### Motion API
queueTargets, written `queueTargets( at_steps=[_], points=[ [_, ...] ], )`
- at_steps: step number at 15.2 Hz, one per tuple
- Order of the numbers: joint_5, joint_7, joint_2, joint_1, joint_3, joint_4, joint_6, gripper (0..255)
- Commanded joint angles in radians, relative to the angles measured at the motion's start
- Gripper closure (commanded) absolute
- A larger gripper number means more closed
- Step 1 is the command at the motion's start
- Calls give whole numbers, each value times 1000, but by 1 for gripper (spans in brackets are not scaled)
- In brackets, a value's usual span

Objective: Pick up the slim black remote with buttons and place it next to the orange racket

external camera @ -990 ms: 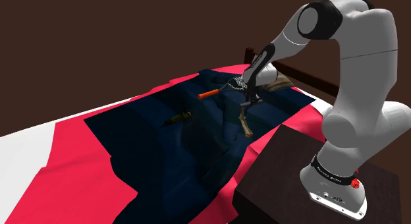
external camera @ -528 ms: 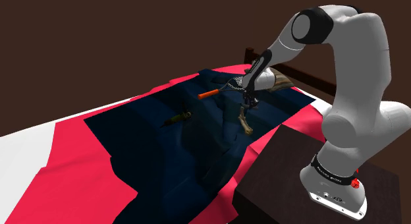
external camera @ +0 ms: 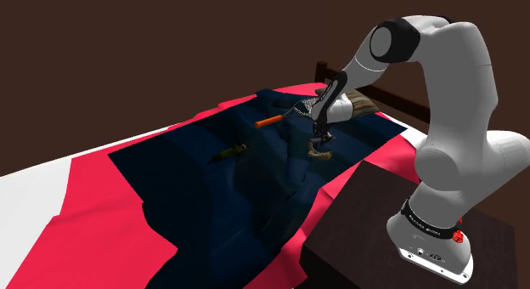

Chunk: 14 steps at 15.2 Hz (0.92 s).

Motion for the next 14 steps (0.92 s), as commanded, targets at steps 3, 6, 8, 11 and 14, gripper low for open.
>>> queueTargets(
  at_steps=[3,6,8,11,14],
  points=[
    [0,0,6,0,0,-3,-2,255],
    [0,-3,2,-3,0,-7,-2,0],
    [0,-3,5,-3,0,-5,-1,0],
    [-1,0,-30,0,-1,-20,-20,0],
    [-2,2,-127,0,-4,-62,-75,0]
  ],
)
